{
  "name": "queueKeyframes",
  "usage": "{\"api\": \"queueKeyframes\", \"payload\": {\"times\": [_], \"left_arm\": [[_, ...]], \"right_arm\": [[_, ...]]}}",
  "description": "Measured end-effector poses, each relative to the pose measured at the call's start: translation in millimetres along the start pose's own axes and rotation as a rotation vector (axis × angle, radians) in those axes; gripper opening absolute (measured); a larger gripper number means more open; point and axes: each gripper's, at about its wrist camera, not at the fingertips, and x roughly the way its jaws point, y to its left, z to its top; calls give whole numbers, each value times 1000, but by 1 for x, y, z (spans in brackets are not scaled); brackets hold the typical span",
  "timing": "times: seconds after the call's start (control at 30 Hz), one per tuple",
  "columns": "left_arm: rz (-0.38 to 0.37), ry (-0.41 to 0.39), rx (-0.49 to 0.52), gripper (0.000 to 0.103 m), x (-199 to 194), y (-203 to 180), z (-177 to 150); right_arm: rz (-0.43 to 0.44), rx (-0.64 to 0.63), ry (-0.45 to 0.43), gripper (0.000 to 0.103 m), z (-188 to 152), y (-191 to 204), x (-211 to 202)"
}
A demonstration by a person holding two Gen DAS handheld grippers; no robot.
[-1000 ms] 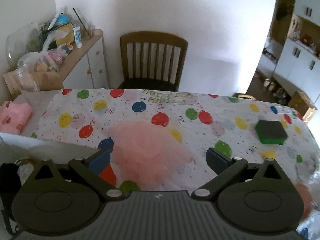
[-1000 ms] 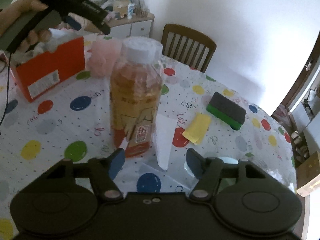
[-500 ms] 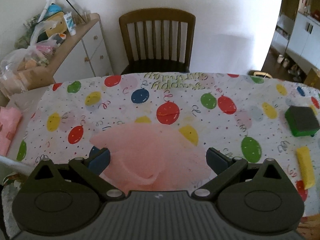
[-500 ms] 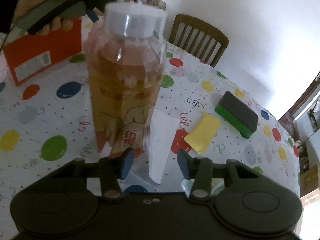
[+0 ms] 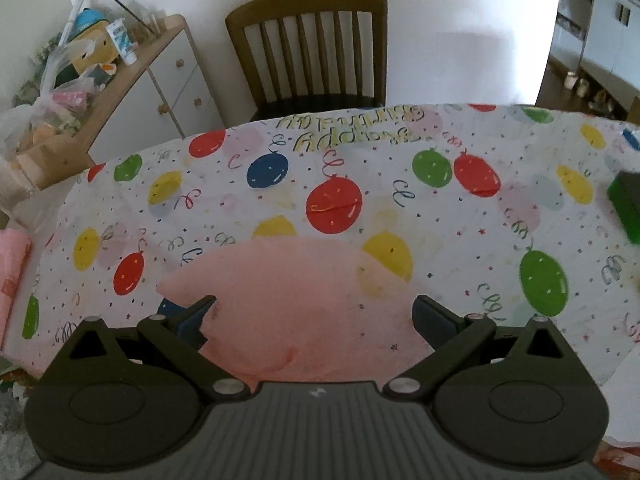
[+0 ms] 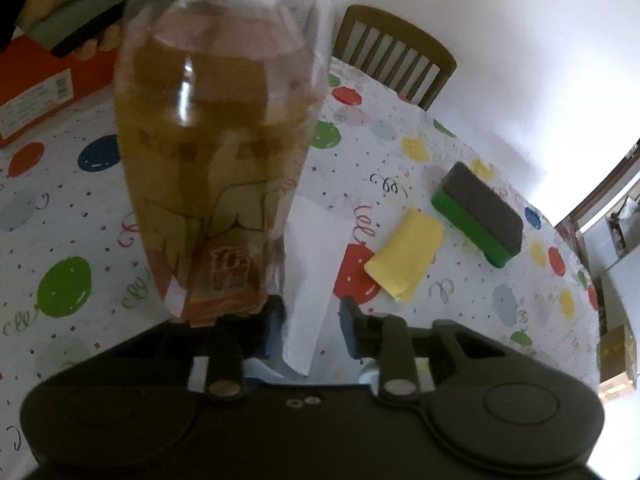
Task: Organize soft objects
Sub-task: 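Grasp the pink mesh puff with the left gripper while the right grasps white tissue paper, then carry the pink mesh puff to the box with the left gripper while the right carries the tissue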
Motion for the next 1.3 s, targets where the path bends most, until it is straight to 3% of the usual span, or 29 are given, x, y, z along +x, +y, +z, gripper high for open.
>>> {"api": "queueKeyframes", "payload": {"times": [0.17, 0.43, 0.63, 1.0, 1.3], "left_arm": [[13, -3, 24, 100, 9, -4, -4], [24, -19, 13, 55, 9, -1, -10], [9, -43, 2, 35, 1, 2, -12], [-55, -106, -47, 28, -30, 9, -17], [-126, -161, -76, 27, -72, 14, -26]], "right_arm": [[8, 36, -8, 13, 0, -3, 4], [7, 89, -30, 1, -2, -10, 4], [10, 166, -52, 0, -6, -17, -2], [51, 394, -133, 0, -5, -41, -38], [29, 479, -214, 0, 6, -53, -75]]}}
